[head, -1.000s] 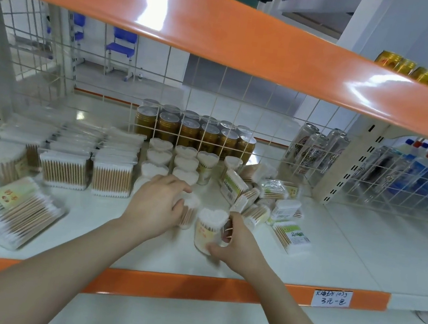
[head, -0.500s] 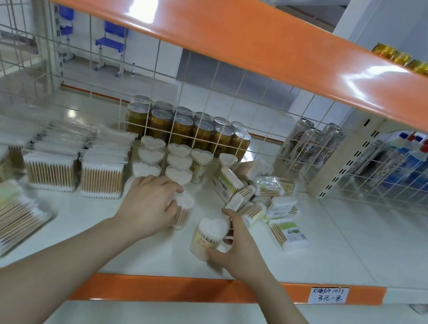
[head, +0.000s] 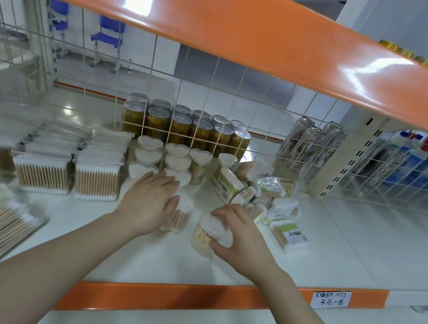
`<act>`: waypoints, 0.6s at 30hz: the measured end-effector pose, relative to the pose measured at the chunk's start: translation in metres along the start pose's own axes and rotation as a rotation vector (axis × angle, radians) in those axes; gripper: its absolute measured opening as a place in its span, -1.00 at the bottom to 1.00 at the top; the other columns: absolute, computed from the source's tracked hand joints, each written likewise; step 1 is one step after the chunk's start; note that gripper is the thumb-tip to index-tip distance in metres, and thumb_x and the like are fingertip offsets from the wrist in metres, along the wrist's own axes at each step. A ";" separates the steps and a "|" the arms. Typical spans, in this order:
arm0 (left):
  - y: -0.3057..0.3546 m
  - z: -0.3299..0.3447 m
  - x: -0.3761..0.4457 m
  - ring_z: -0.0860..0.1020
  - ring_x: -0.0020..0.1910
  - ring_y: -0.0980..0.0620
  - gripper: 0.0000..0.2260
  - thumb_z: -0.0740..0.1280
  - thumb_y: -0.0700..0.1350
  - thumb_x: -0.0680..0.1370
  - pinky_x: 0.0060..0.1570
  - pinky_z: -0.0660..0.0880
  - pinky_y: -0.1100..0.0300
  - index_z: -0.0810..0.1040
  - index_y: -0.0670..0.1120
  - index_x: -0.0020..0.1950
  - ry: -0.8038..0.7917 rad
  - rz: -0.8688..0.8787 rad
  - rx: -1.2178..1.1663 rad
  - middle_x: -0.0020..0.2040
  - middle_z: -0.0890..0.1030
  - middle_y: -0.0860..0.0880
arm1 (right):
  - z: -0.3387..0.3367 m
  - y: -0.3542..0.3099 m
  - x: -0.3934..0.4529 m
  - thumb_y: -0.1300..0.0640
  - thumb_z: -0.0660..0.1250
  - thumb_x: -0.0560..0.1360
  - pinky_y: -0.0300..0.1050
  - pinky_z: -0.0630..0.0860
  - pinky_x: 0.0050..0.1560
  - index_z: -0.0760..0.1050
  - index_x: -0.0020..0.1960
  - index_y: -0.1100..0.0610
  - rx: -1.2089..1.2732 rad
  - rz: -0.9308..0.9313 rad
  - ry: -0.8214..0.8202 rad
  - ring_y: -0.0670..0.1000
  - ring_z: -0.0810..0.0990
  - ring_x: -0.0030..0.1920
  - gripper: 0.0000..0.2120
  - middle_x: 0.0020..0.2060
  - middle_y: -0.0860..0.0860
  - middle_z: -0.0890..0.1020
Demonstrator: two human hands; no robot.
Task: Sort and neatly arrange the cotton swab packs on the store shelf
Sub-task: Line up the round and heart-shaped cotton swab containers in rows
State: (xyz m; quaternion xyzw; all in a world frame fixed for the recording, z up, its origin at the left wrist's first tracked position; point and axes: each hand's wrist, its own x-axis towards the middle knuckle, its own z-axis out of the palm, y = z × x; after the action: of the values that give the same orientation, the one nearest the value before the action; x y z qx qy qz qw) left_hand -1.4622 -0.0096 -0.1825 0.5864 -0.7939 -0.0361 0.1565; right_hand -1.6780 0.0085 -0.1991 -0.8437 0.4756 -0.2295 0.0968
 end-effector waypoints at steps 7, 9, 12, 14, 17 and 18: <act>-0.010 -0.004 0.009 0.15 0.47 0.03 -0.50 -0.12 0.05 0.58 0.43 -0.07 0.19 0.30 -0.10 0.44 -0.006 -0.003 0.038 0.47 0.28 -0.04 | 0.000 0.010 0.034 0.16 0.45 0.33 -0.15 0.37 0.04 0.48 0.21 0.17 -0.220 -0.034 -0.023 0.12 0.48 0.13 -0.54 0.13 0.08 0.52; -0.013 -0.005 0.012 0.12 0.48 0.04 -0.57 -0.06 0.01 0.63 0.43 -0.09 0.21 0.25 -0.08 0.46 -0.008 -0.002 0.046 0.48 0.24 -0.02 | -0.001 0.011 0.042 0.15 0.45 0.34 -0.10 0.40 0.06 0.46 0.23 0.17 -0.257 -0.040 -0.038 0.14 0.48 0.14 -0.53 0.14 0.09 0.51; -0.016 -0.005 0.015 0.11 0.49 0.06 -0.61 0.01 -0.02 0.65 0.43 -0.10 0.22 0.23 -0.06 0.47 -0.007 0.009 0.047 0.49 0.22 -0.01 | -0.002 0.011 0.054 0.12 0.41 0.40 -0.06 0.39 0.13 0.41 0.30 0.16 -0.300 -0.014 -0.077 0.13 0.43 0.21 -0.50 0.21 0.10 0.47; -0.017 -0.004 0.017 0.11 0.48 0.06 -0.60 -0.01 -0.01 0.65 0.43 -0.11 0.22 0.24 -0.05 0.47 -0.008 0.019 0.057 0.49 0.22 -0.01 | -0.002 0.011 0.063 0.09 0.40 0.42 -0.06 0.38 0.16 0.39 0.32 0.13 -0.325 0.000 -0.099 0.11 0.40 0.24 -0.50 0.24 0.08 0.44; -0.016 -0.003 0.021 0.10 0.48 0.06 -0.56 -0.11 0.04 0.63 0.42 -0.13 0.23 0.24 -0.02 0.47 -0.020 0.029 0.084 0.49 0.22 0.00 | -0.001 0.011 0.076 0.07 0.38 0.44 -0.10 0.36 0.16 0.34 0.34 0.11 -0.350 0.035 -0.128 0.08 0.35 0.26 -0.49 0.28 0.05 0.39; -0.016 -0.002 0.022 0.10 0.48 0.07 -0.55 -0.12 0.05 0.62 0.42 -0.13 0.23 0.24 -0.01 0.47 -0.030 0.032 0.084 0.49 0.21 0.01 | -0.001 0.011 0.080 0.06 0.37 0.45 -0.11 0.34 0.17 0.33 0.35 0.12 -0.362 0.042 -0.142 0.08 0.34 0.27 -0.49 0.29 0.06 0.37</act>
State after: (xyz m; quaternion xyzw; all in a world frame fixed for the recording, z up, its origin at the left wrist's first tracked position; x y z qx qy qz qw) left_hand -1.4525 -0.0350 -0.1795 0.5792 -0.8062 -0.0090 0.1204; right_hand -1.6508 -0.0652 -0.1788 -0.8513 0.5185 -0.0779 -0.0185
